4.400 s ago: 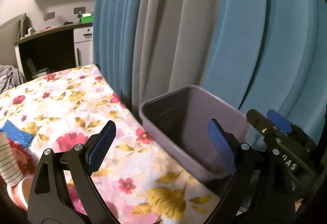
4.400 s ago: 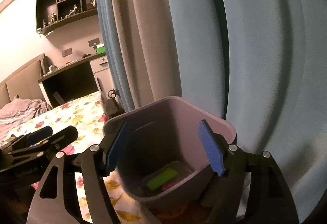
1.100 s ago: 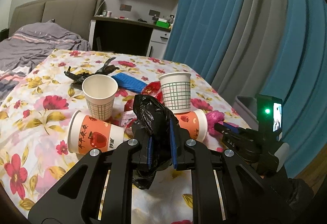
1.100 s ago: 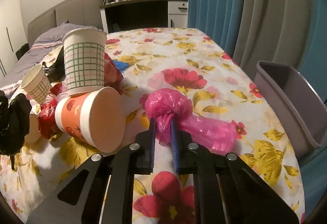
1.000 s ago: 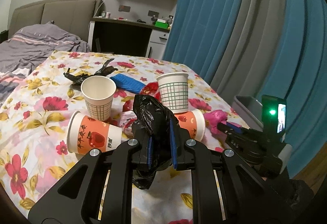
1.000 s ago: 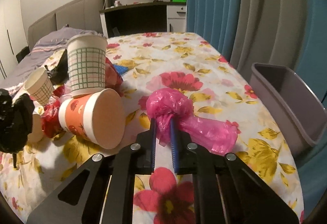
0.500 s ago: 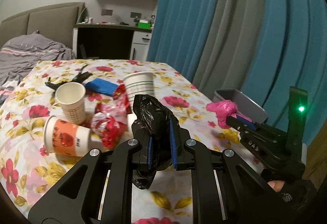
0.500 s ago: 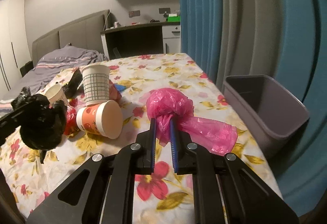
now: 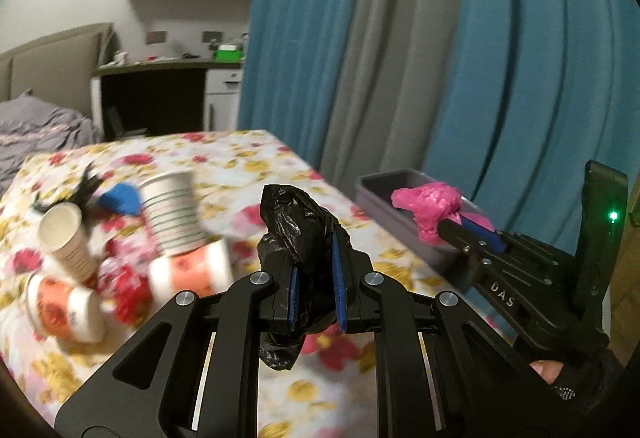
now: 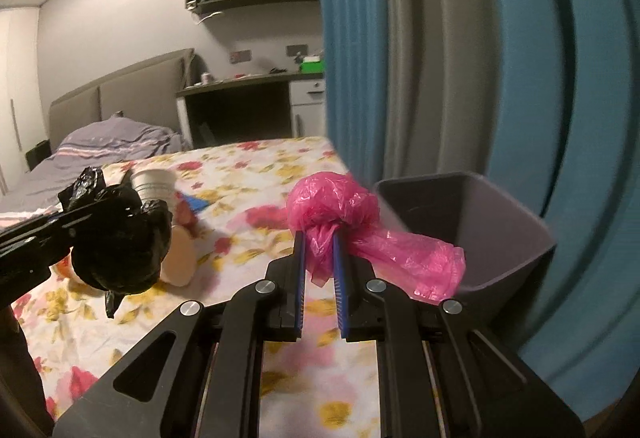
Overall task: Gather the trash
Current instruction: 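Carry both bags over the grey bin and open both tools to release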
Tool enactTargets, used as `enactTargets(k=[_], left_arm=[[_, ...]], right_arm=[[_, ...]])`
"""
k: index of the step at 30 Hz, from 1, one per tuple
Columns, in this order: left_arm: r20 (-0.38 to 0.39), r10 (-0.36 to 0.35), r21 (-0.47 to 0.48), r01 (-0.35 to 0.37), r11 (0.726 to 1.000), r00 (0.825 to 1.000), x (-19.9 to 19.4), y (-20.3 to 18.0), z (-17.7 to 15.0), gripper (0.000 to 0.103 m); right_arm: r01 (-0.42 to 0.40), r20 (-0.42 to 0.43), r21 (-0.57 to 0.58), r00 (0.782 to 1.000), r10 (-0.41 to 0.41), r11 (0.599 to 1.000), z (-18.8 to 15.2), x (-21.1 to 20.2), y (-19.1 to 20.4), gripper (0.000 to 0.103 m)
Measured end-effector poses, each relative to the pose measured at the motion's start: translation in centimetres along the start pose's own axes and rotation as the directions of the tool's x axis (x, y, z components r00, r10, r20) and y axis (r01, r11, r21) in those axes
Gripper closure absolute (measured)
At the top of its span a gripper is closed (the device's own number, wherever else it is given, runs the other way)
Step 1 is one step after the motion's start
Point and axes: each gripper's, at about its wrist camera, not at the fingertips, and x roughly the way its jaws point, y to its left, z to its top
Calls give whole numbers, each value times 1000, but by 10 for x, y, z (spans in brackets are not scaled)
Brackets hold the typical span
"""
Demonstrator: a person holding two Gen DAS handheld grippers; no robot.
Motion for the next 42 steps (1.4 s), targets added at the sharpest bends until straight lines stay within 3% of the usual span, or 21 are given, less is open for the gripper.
enactTargets(k=[9,13,17,25,42], left_arm=[[21,-128,104,125,987,992,51,-67,43,90],[12,-198,119,195,974,980,85,-90,59,90],[-11,-213,137,213,967,977,122,-107,68,90],[-90,-262,53,267,962,961,186,-115,74,90],[-135,-291,47,299,953,947,242,-135,78,90]], right_arm=[[137,37,69,989,-140,988,24,13,-73,89],[176,49,102,982,-181,979,34,21,-101,89],[200,48,124,977,-207,972,41,33,-122,89],[218,22,146,975,-223,965,40,55,-142,89],[250,-9,170,968,-252,953,43,79,-163,89]])
